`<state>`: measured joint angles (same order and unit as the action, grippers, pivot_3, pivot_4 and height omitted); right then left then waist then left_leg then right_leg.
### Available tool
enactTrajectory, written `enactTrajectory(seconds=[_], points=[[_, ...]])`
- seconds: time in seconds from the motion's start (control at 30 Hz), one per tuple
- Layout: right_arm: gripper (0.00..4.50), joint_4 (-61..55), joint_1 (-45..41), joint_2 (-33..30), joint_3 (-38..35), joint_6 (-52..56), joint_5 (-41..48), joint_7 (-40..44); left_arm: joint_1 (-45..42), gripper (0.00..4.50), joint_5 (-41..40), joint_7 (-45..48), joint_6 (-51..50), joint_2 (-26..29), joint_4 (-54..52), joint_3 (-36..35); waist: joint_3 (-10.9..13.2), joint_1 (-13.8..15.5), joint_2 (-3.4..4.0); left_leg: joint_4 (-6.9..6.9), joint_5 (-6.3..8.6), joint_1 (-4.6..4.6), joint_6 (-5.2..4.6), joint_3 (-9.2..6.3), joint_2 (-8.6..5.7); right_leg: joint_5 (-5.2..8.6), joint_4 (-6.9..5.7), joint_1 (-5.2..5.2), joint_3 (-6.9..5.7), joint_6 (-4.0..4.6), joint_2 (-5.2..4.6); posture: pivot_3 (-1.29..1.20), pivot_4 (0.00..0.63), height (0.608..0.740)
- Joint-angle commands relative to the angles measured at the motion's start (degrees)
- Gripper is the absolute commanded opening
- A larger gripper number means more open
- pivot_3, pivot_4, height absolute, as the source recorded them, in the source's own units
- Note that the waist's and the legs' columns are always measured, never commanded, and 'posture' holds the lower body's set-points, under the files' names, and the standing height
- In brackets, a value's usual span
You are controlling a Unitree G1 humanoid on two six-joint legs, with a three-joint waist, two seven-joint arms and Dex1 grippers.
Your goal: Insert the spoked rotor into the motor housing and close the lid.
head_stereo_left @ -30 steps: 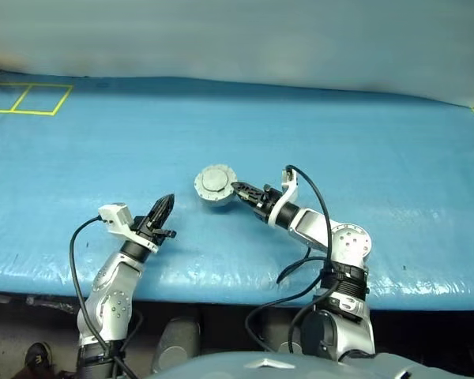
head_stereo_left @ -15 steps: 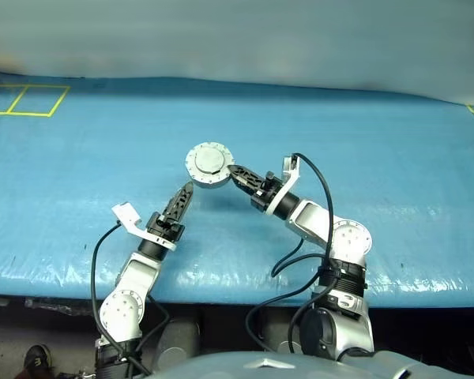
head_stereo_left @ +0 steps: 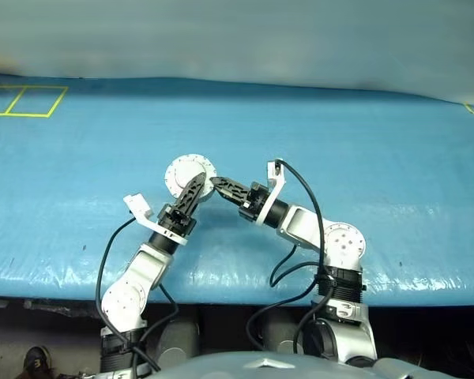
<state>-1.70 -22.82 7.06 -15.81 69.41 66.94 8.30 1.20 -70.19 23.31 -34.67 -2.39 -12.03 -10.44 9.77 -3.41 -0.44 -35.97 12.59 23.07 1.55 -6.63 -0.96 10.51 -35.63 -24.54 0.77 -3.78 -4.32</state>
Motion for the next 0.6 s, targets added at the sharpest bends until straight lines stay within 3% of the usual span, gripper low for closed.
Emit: enactTrajectory(seconds=[0.03, 0.2, 0.23, 0.5, 0.6], points=[[1.25, -4.09, 0.10, 0.19, 1.59, -0.16, 3.32, 1.18, -1.22, 4.31, 2.18, -0.52, 2.23, -0.82, -0.13, 0.08, 0.00, 0.02, 0.00, -0.01, 0.00, 0.00, 0.00, 0.00, 0.00, 0.00, 0.00, 0.00, 0.00, 0.00, 0.00, 0.00, 0.150, 0.740], [1.25, -3.80, 0.21, -0.60, 1.35, -1.47, 3.40, 0.53, -1.30, 2.89, 2.34, -1.98, 4.32, -2.63, 0.94, -1.59, 0.02, 0.06, -0.04, -0.03, 0.00, 0.01, 0.00, 0.00, -0.01, 0.00, 0.02, 0.02, 0.02, -0.01, 0.00, 0.00, 0.150, 0.740], [1.25, -3.83, 0.22, -0.71, 1.40, -1.57, 3.43, 0.49, -1.25, 2.77, 2.15, -2.17, 4.43, -2.69, 1.00, -1.69, 0.02, 0.03, -0.04, -0.02, 0.00, 0.01, 0.00, 0.00, 0.00, 0.00, 0.02, 0.02, 0.02, -0.01, 0.01, 0.00, 0.150, 0.740], [1.25, -3.78, 0.16, -1.59, 2.45, -3.27, 1.99, 0.53, -0.52, 2.77, 2.46, -3.48, 4.32, -2.69, 0.80, -0.80, 0.02, 0.03, -0.04, -0.03, 0.00, 0.01, 0.00, 0.00, 0.00, -0.01, 0.02, 0.02, 0.02, -0.01, 0.01, 0.00, 0.150, 0.740], [2.24, -3.25, 0.06, -1.89, 2.90, -4.49, 1.14, 0.10, -0.57, 2.77, 3.44, -4.09, 4.55, -2.69, 1.05, -0.42, 0.02, 0.01, -0.04, -0.03, 0.00, 0.00, 0.00, 0.00, 0.00, -0.01, 0.02, 0.03, 0.02, -0.01, 0.01, 0.00, 0.150, 0.740]])
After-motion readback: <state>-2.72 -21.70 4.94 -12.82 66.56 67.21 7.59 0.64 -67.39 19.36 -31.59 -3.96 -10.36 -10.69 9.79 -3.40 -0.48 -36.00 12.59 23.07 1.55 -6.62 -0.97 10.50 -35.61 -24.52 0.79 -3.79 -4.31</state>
